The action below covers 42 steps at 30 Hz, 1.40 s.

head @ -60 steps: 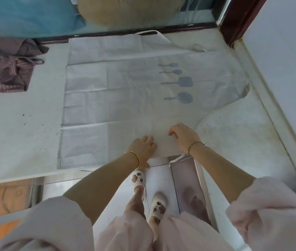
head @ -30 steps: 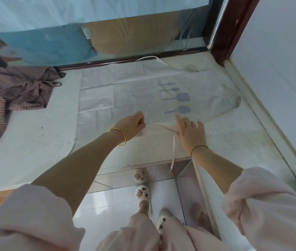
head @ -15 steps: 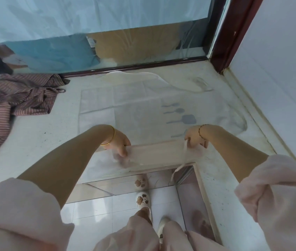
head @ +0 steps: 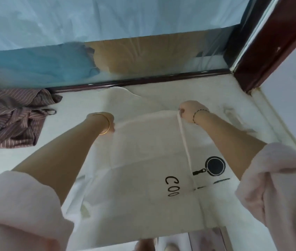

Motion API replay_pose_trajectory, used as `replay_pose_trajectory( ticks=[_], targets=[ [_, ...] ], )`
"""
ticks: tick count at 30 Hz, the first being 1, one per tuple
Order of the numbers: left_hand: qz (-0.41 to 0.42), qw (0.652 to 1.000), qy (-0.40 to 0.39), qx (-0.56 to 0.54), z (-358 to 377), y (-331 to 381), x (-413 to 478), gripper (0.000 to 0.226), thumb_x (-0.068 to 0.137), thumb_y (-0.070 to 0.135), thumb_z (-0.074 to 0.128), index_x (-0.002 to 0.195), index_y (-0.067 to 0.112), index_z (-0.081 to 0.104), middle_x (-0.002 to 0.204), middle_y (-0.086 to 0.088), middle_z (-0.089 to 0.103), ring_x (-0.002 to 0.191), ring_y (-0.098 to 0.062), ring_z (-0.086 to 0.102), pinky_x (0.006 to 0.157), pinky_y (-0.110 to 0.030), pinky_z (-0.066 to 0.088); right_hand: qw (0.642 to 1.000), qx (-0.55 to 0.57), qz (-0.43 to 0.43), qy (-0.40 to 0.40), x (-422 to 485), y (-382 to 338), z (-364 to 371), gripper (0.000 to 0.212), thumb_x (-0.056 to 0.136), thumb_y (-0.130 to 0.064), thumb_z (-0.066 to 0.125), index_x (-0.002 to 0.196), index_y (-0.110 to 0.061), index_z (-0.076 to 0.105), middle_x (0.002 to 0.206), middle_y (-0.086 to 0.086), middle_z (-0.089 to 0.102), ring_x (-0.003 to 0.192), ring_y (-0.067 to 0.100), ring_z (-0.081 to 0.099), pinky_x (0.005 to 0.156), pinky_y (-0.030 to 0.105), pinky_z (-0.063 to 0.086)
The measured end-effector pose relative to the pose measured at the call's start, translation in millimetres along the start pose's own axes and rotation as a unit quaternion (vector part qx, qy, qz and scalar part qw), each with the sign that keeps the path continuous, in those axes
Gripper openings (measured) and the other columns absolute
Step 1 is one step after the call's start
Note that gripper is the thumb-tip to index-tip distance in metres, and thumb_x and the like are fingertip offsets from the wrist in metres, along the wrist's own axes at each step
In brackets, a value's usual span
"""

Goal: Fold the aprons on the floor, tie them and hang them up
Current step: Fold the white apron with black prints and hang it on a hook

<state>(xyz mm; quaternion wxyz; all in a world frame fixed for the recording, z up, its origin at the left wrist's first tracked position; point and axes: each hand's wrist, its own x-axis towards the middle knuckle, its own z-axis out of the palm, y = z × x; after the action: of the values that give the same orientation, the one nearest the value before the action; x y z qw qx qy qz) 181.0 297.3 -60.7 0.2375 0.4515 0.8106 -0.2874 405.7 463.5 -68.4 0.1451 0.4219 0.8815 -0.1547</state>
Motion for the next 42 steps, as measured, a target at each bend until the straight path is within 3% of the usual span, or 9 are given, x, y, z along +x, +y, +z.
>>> replay_pose_trajectory(
  ticks=[3, 9, 12, 21, 25, 30, 33, 36, 42],
  targets=[
    [-0.028, 0.998, -0.036, -0.031, 13, -20, 42, 0.041, 0.088, 0.047, 0.049, 0.111, 0.014, 0.058, 0.100, 0.000, 0.058, 0.096, -0.025, 0.057, 0.079, -0.031, 0.043, 0.999, 0.000, 0.039, -0.020, 52, -8, 34, 0.028, 0.097, -0.014, 0.037, 0.071, -0.014, 0.047, 0.073, 0.003, 0.046, 0.081, 0.026, 0.050, 0.070, 0.030, 0.038],
    [-0.017, 0.960, -0.273, 0.054, 30, -61, 62, 0.049, 0.082, 0.049, 0.062, 0.120, 0.019, 0.055, 0.107, 0.001, 0.058, 0.091, -0.020, 0.052, 0.071, -0.025, 0.042, 1.000, -0.016, 0.009, 0.006, 80, -14, 76, 0.020, 0.096, -0.020, 0.042, 0.104, -0.011, 0.058, 0.108, 0.011, 0.055, 0.102, 0.031, 0.053, 0.079, 0.036, 0.046],
    [-0.070, 0.925, -0.358, 0.105, 34, -79, 67, 0.057, 0.080, 0.053, 0.065, 0.123, 0.017, 0.058, 0.115, -0.008, 0.061, 0.105, -0.024, 0.059, 0.089, -0.028, 0.045, 1.000, -0.005, -0.015, 0.009, 83, -24, 81, 0.013, 0.094, -0.016, 0.044, 0.098, -0.008, 0.053, 0.104, 0.011, 0.050, 0.098, 0.031, 0.052, 0.073, 0.035, 0.044],
    [-0.105, 0.986, -0.119, 0.042, 71, -85, 87, 0.022, 0.084, 0.032, 0.053, 0.104, 0.023, 0.056, 0.093, 0.007, 0.058, 0.097, -0.020, 0.056, 0.079, -0.032, 0.034, 0.986, -0.059, 0.147, 0.049, 90, -6, 74, 0.036, 0.093, -0.017, 0.055, 0.125, -0.006, 0.042, 0.120, 0.014, 0.048, 0.109, 0.030, 0.050, 0.080, 0.039, 0.043],
    [-0.163, 0.986, 0.041, 0.010, 90, -81, 81, 0.039, 0.085, 0.023, 0.054, 0.124, 0.018, 0.047, 0.120, -0.002, 0.054, 0.115, -0.022, 0.045, 0.091, -0.034, 0.034, 0.982, -0.085, 0.087, 0.145, 78, -22, 77, 0.034, 0.088, -0.014, 0.056, 0.117, -0.004, 0.042, 0.116, 0.016, 0.047, 0.103, 0.033, 0.046, 0.078, 0.038, 0.036],
    [-0.189, 0.964, 0.183, 0.038, 103, -73, 60, 0.042, 0.085, 0.016, 0.053, 0.123, 0.012, 0.036, 0.120, -0.008, 0.040, 0.109, -0.025, 0.041, 0.086, -0.033, 0.037, 0.993, -0.008, 0.022, 0.116, 39, -63, 92, 0.034, 0.090, -0.016, 0.052, 0.121, -0.002, 0.044, 0.120, 0.019, 0.048, 0.107, 0.035, 0.047, 0.080, 0.039, 0.039],
    [-0.245, 0.949, 0.162, -0.112, 115, -59, 45, 0.041, 0.090, 0.019, 0.053, 0.124, 0.006, 0.035, 0.121, -0.012, 0.040, 0.108, -0.027, 0.046, 0.077, -0.032, 0.041, 0.993, 0.014, -0.091, 0.076, 9, -91, 104, 0.028, 0.091, -0.012, 0.048, 0.117, -0.003, 0.047, 0.114, 0.015, 0.049, 0.099, 0.030, 0.050, 0.070, 0.032, 0.036],
    [-0.360, 0.870, 0.051, -0.333, 137, -59, 26, 0.047, 0.094, 0.027, 0.048, 0.130, 0.001, 0.032, 0.130, -0.017, 0.040, 0.119, -0.033, 0.046, 0.091, -0.040, 0.042, 0.985, -0.030, -0.169, -0.021, -18, -129, 127, 0.035, 0.094, -0.027, 0.046, 0.124, -0.009, 0.043, 0.123, 0.011, 0.045, 0.107, 0.027, 0.047, 0.075, 0.032, 0.041],
    [-0.351, 0.836, 0.018, -0.421, 170, -68, 6, 0.052, 0.096, 0.031, 0.045, 0.133, -0.002, 0.029, 0.135, -0.024, 0.042, 0.124, -0.041, 0.043, 0.099, -0.047, 0.037, 0.985, -0.127, -0.108, -0.043, -30, -159, 157, 0.093, 0.085, -0.066, 0.044, 0.150, -0.012, 0.005, 0.153, 0.014, 0.008, 0.140, 0.033, 0.011, 0.099, 0.049, 0.036]
  ],
)
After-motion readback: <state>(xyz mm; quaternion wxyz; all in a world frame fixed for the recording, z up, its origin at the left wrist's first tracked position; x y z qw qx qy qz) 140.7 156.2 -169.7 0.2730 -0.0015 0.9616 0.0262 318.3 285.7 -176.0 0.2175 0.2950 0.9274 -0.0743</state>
